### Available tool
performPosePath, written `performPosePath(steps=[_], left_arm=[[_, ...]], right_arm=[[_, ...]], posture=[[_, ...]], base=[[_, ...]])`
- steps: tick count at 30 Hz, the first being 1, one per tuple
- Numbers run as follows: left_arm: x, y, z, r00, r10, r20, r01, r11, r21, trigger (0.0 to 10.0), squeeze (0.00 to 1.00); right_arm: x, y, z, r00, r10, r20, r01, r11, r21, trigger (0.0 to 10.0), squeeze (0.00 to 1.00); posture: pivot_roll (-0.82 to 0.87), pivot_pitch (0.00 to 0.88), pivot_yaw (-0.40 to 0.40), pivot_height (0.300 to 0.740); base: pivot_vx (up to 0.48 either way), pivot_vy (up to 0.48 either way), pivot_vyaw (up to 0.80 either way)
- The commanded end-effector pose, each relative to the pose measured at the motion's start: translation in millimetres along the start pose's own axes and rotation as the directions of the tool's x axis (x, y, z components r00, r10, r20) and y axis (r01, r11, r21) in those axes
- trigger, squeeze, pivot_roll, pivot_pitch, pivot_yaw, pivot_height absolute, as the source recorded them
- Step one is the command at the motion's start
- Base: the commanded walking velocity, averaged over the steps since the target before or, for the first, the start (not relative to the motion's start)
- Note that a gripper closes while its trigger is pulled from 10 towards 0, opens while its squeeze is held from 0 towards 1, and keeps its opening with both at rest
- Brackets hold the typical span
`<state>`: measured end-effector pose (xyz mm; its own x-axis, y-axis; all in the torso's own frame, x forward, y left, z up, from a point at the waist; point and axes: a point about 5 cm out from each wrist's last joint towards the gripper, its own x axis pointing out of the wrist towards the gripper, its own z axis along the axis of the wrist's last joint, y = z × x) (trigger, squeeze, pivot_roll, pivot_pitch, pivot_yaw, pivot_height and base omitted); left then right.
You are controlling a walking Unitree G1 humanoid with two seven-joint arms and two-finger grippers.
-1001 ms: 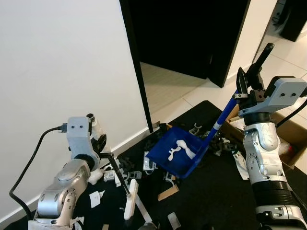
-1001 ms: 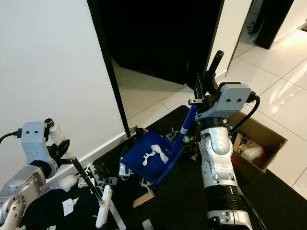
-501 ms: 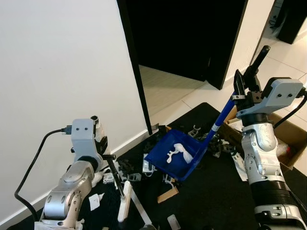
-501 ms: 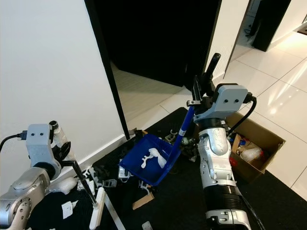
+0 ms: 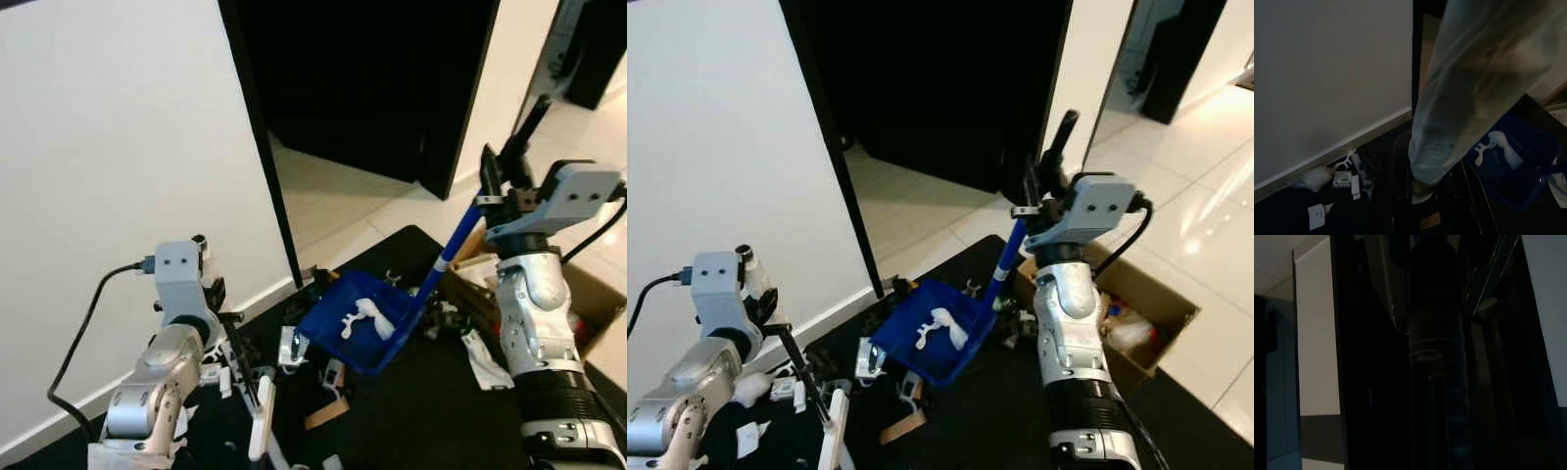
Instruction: Sweep floor
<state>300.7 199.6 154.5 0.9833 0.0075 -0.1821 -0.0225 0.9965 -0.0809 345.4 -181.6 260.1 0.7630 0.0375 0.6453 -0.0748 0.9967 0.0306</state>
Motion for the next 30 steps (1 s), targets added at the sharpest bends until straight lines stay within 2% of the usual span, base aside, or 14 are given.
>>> performPosePath(steps=[1,30], left_arm=[[0.3,6.7,-1.0,0.999,0.038,0.003,-0.038,0.999,-0.007,10.0,0.0],[4.1,7.3,-1.6,0.998,0.055,0.003,-0.055,0.998,-0.022,10.0,0.0]], right_arm=[[1.2,5.2,6.0,0.999,0.011,0.046,-0.012,1.0,0.017,10.0,0.0],[0.2,5.4,4.5,0.999,0.017,0.037,-0.017,1.0,0.013,10.0,0.0]], posture=[[0.1,0.185,0.122,0.74],[0.1,0.197,0.12,0.74]], base=[[0.33,-0.341,0.0],[0.374,-0.288,0.0]])
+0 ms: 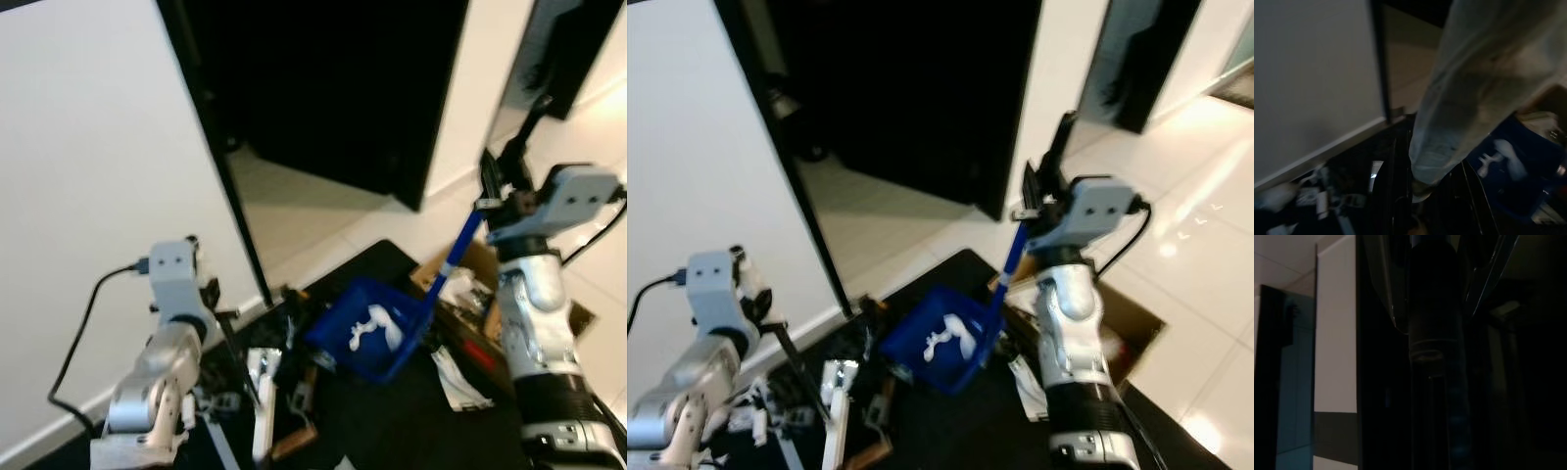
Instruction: Sweep floor
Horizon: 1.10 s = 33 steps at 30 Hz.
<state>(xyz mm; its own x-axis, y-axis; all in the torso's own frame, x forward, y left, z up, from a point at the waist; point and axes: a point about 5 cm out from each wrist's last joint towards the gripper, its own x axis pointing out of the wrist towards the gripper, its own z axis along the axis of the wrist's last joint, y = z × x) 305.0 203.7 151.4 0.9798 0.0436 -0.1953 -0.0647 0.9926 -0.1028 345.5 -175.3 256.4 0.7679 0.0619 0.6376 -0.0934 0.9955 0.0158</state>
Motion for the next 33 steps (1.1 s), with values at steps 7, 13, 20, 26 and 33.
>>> performPosePath(steps=[7,13,20,26,33], left_arm=[[-0.2,2.9,0.4,1.0,0.018,0.014,-0.018,1.0,0.006,10.0,0.0],[0.0,3.1,0.7,1.0,0.02,0.015,-0.02,1.0,0.005,10.0,0.0],[0.1,3.6,0.8,1.0,0.022,0.015,-0.022,1.0,0.005,10.0,0.0],[0.3,3.1,1.5,1.0,0.021,0.023,-0.021,1.0,0.001,10.0,0.0],[-0.3,3.2,3.4,0.999,0.024,0.042,-0.023,1.0,-0.001,10.0,0.0]], right_arm=[[1.8,-1.1,7.6,0.999,-0.007,0.047,0.007,1.0,0.013,10.0,0.0],[1.9,-1.1,7.6,0.999,-0.007,0.047,0.007,1.0,0.012,10.0,0.0],[1.7,-0.8,7.4,0.999,-0.008,0.046,0.007,1.0,0.013,10.0,0.0],[1.7,-1.0,7.5,0.999,-0.008,0.046,0.007,1.0,0.012,10.0,0.0],[2.4,-6.4,9.7,0.999,-0.016,0.052,0.017,1.0,-0.015,10.0,0.0]], posture=[[0.1,0.197,0.119,0.74],[0.1,0.198,0.118,0.74],[0.1,0.199,0.118,0.74],[0.1,0.199,0.118,0.74],[0.09,0.201,0.117,0.74]], base=[[0.413,-0.206,0.0],[0.415,-0.08,0.0],[0.415,-0.103,0.0],[0.414,-0.16,0.0],[0.047,0.0,0.0]])
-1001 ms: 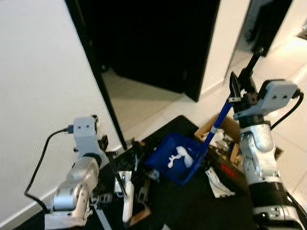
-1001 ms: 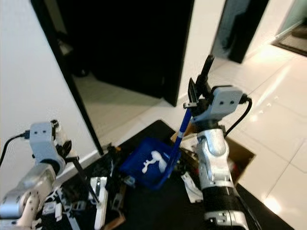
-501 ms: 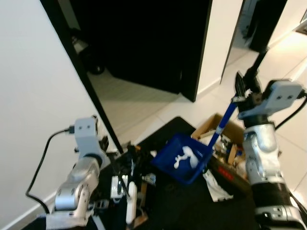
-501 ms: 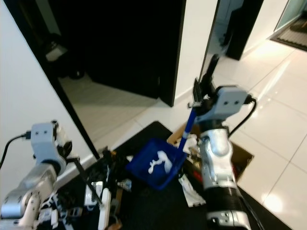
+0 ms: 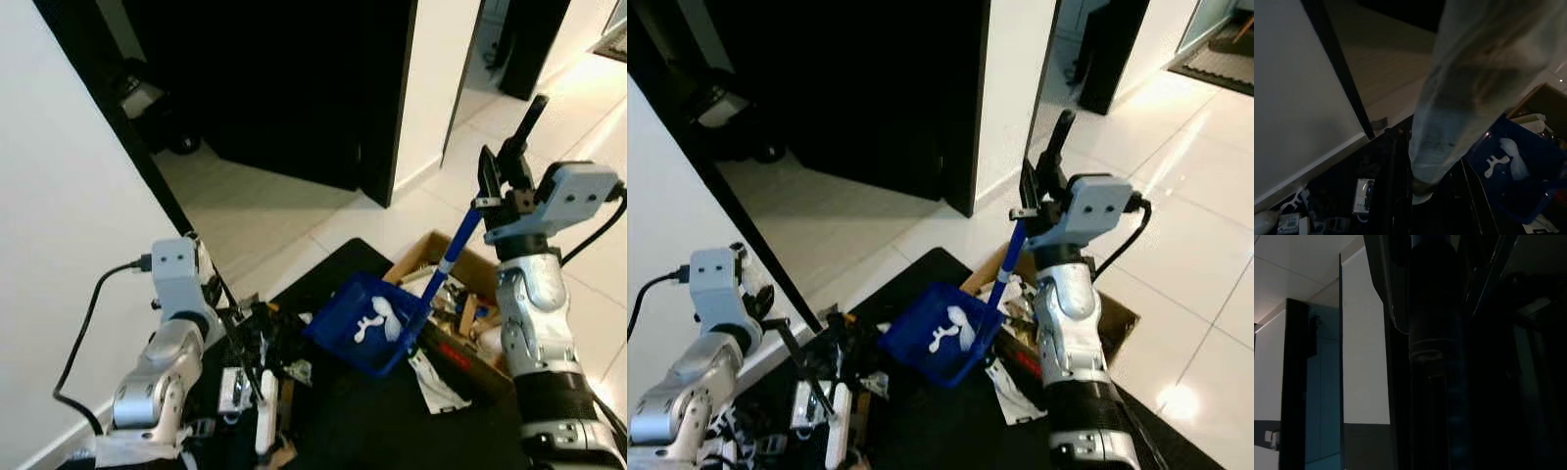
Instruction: Sweep floor
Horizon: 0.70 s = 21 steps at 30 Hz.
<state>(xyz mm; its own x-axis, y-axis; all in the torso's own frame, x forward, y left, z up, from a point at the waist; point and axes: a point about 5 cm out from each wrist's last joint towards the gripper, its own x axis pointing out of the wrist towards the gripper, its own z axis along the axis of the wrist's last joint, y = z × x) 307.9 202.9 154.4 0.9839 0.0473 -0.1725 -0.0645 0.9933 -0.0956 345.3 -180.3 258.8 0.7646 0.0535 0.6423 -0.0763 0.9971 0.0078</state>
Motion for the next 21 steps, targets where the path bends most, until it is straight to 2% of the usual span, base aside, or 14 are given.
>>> performPosePath(steps=[1,9,10,19,21], left_arm=[[-2.5,4.3,0,1.0,0.023,0.02,-0.022,1.0,-0.011,10.0,0.0],[-2.6,3.4,-1,1.0,0.018,0.017,-0.018,1.0,-0.014,10.0,0.0],[-2.9,3.8,-2,1.0,0.019,0.016,-0.018,1.0,-0.015,10.0,0.0],[-3.3,4.9,-3,1.0,0.018,0.015,-0.017,1.0,-0.014,10.0,0.0],[-4.2,6.0,-3,1.0,0.017,0.015,-0.017,1.0,-0.012,10.0,0.0]], right_arm=[[2.1,-2.7,9,0.999,-0.002,0.051,0.003,1.0,-0.016,10.0,0.0],[10.5,-11.9,16,0.996,0.0,0.087,0.009,0.995,-0.097,10.0,0.0],[14.9,-17.1,19,0.995,-0.001,0.1,0.015,0.991,-0.135,10.0,0.0],[33.4,-34.1,26,0.991,-0.028,0.13,0.058,0.971,-0.233,10.0,0.0],[45.1,-34.9,28,0.991,0.007,0.132,0.035,0.948,-0.316,10.0,0.0]], posture=[[0.09,0.2,0.116,0.74],[0.09,0.2,0.116,0.74],[0.1,0.199,0.116,0.74],[0.1,0.198,0.118,0.74],[0.11,0.198,0.12,0.74]], base=[[0.0,0.0,0.0],[0.0,0.0,0.0],[0.0,0.0,0.0],[0.0,0.0,0.0],[0.0,0.0,0.0]])
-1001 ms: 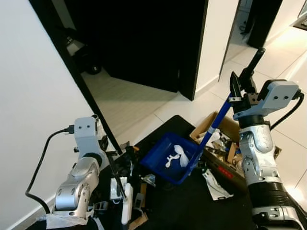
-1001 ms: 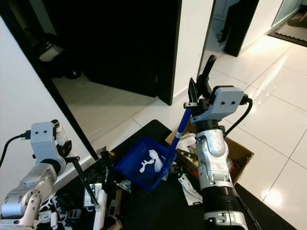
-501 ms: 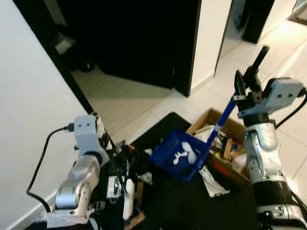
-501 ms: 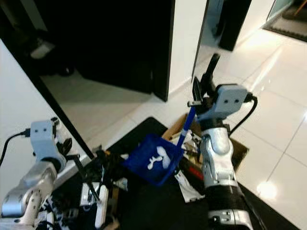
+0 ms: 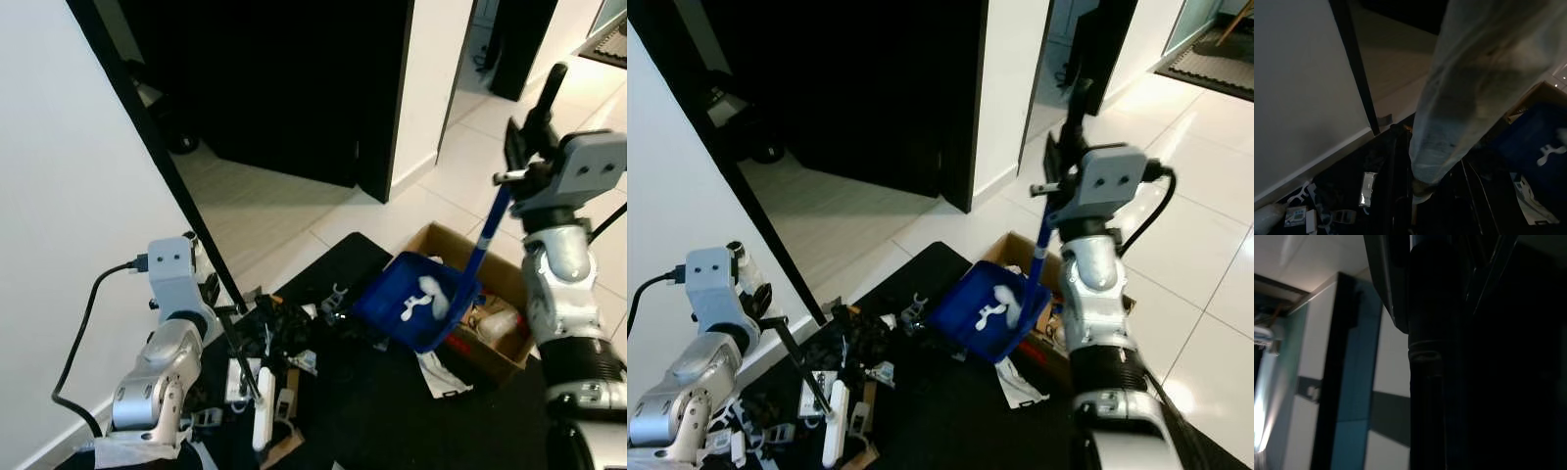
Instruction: Sweep floor
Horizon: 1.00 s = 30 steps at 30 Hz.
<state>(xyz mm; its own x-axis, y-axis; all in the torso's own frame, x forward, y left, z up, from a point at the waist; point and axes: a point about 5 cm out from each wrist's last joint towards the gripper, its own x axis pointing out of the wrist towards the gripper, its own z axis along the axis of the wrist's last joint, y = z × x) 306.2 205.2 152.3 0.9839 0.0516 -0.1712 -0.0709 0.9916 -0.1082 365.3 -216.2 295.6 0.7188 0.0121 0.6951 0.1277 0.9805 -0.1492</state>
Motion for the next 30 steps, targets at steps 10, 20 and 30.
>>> performPosePath(steps=[10,20,30], left_arm=[[-8.0,10.1,-3,1.0,0.023,0.014,-0.023,1.0,0.01,10.0,0.0],[-21.9,21.5,-8,0.998,0.067,0.019,-0.068,0.998,0.014,10.0,0.0],[-30.1,25.7,-13,0.996,0.093,0.015,-0.093,0.996,0.004,10.0,0.0]], right_arm=[[33.2,13.6,13,0.985,0.165,0.052,-0.135,0.921,-0.365,10.0,0.0],[33.7,59.7,5,0.912,0.411,0.014,-0.33,0.753,-0.569,10.0,0.0],[25.4,91.8,6,0.818,0.573,0.042,-0.409,0.633,-0.657,10.0,0.0]], posture=[[0.14,0.192,0.113,0.74],[0.19,0.196,0.071,0.74],[0.2,0.206,0.052,0.74]], base=[[0.0,0.0,0.0],[0.0,0.0,0.0],[0.0,0.0,0.0]])
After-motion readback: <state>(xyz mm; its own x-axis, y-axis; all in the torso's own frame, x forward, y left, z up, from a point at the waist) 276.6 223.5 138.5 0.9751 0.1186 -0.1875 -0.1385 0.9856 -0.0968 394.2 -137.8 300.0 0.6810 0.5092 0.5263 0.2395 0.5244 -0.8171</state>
